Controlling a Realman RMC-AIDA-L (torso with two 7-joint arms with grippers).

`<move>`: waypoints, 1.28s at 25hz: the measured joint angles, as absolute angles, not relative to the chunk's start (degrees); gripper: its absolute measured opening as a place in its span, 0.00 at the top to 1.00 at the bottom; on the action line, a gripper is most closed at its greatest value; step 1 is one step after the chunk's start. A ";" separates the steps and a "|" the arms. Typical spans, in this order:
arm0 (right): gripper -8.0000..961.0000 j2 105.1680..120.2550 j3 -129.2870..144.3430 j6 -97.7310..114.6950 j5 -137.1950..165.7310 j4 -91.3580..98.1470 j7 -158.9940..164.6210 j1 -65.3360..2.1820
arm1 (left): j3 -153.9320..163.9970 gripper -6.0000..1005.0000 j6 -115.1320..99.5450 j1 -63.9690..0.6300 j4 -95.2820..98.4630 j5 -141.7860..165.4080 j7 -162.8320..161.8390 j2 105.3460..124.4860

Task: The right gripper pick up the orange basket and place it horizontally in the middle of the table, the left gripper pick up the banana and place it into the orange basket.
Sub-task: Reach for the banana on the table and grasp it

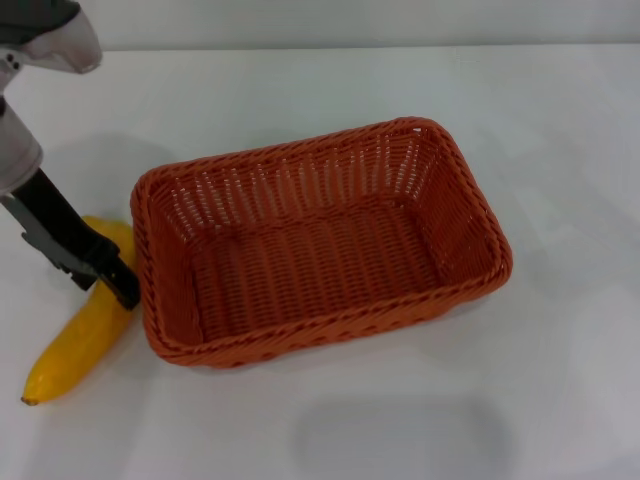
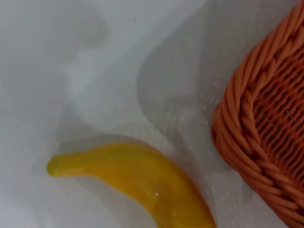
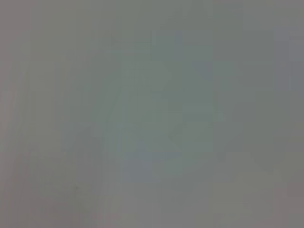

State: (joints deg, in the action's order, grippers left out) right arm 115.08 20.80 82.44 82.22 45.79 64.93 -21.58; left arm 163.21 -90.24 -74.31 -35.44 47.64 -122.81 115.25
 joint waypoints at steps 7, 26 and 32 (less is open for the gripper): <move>0.45 115.05 20.73 82.44 81.31 45.79 64.91 -20.74 | 163.21 0.31 -90.03 -74.26 -36.01 49.06 -124.00 115.92; 0.45 115.05 20.76 82.53 80.68 45.79 64.87 -20.32 | 163.12 0.31 -85.81 -71.64 -36.04 49.20 -125.42 117.89; 0.45 115.05 20.74 82.71 80.68 45.79 65.16 -20.30 | 163.12 0.43 -85.84 -70.91 -36.03 48.79 -126.24 117.16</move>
State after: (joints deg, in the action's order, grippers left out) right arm 115.05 20.74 82.71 80.68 45.79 65.16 -20.30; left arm 163.12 -85.84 -70.91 -36.03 48.79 -126.24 117.16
